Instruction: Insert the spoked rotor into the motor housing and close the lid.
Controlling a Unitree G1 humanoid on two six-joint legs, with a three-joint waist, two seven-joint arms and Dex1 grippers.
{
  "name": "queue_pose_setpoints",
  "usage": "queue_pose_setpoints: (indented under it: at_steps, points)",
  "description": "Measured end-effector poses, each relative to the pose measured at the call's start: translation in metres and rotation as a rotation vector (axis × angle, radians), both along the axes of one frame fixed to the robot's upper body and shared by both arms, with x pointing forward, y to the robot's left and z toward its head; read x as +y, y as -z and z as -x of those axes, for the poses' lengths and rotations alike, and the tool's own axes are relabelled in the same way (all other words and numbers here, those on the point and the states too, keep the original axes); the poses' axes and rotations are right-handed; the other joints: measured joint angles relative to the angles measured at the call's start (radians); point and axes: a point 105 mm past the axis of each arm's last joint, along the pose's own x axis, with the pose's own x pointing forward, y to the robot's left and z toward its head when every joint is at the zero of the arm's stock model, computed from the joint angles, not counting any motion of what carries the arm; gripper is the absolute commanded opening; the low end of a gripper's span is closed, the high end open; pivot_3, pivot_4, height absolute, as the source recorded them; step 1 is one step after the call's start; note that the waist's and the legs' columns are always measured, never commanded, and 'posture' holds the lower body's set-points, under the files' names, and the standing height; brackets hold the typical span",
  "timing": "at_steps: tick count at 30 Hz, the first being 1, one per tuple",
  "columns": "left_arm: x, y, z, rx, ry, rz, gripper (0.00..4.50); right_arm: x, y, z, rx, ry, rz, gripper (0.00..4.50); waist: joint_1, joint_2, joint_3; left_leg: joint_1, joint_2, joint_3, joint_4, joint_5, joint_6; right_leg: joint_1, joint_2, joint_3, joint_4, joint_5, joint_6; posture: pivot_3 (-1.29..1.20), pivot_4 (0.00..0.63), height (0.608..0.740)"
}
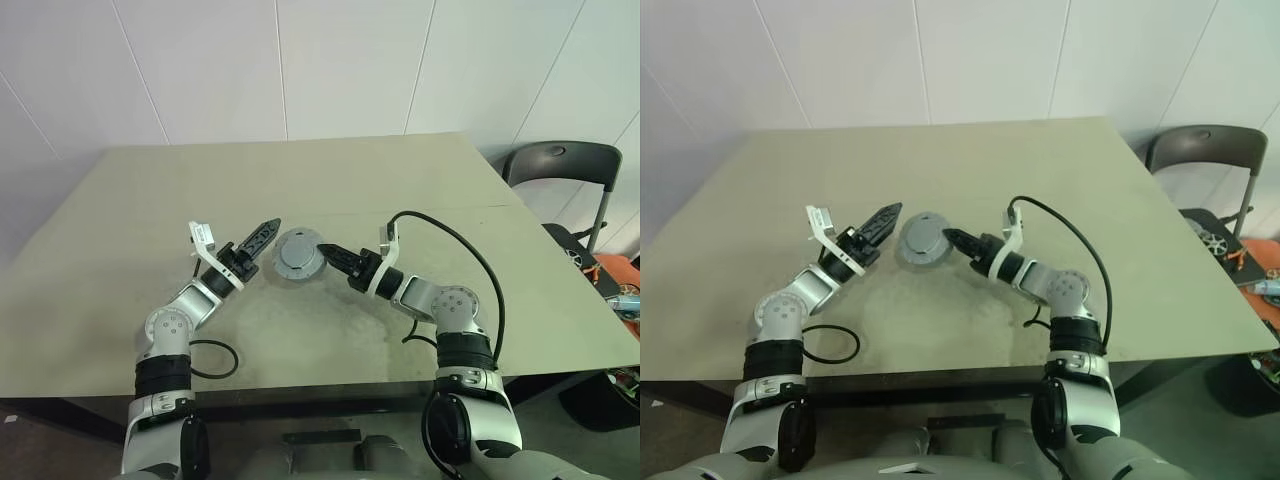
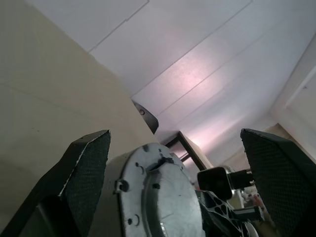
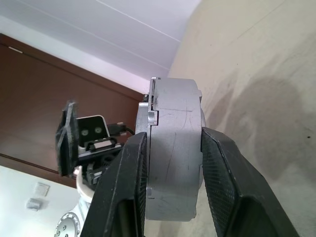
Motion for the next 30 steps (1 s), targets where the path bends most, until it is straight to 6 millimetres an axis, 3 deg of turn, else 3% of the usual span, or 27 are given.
queue_pose_setpoints:
  at_steps: [4,10,24,29,30]
  points:
    - [0.014,0.007,-0.003,0.029,-0.060,0.025,4.47,0.001,-0.001,0.000,-0.002,-0.002,-0.008,1.41,0.000,0.000,0.000,0.000,0.000,0.000,0.000,0.000,0.000,0.000,0.000,0.000,0.000,0.000,0.000,0.00,0.000,0.740]
    - [0.012,0.007,-0.002,0.035,-0.046,0.042,4.47,0.005,-0.015,0.004,-0.045,-0.031,-0.096,1.41,0.000,0.000,0.000,0.000,0.000,0.000,0.000,0.000,0.000,0.000,0.000,0.000,0.000,0.000,0.000,0.00,0.000,0.740]
    - [-0.032,0.011,0.015,0.063,0.144,0.088,4.47,0.017,-0.014,0.013,-0.041,-0.081,-0.117,1.41,0.000,0.000,0.000,0.000,0.000,0.000,0.000,0.000,0.000,0.000,0.000,0.000,0.000,0.000,0.000,0.00,0.000,0.740]
    - [-0.048,0.020,0.023,0.115,0.208,0.108,4.47,0.016,-0.014,0.012,-0.046,-0.075,-0.114,1.41,0.001,0.000,0.000,0.000,0.000,0.000,0.000,0.000,0.000,0.000,0.000,0.000,0.000,0.000,0.000,0.00,0.000,0.740]
    - [-0.048,0.021,0.023,0.117,0.208,0.109,4.29,0.016,-0.014,0.012,-0.046,-0.074,-0.113,1.41,0.001,0.000,0.000,0.000,0.000,0.000,0.000,0.000,0.000,0.000,0.000,0.000,0.000,0.000,0.000,0.00,0.000,0.740]
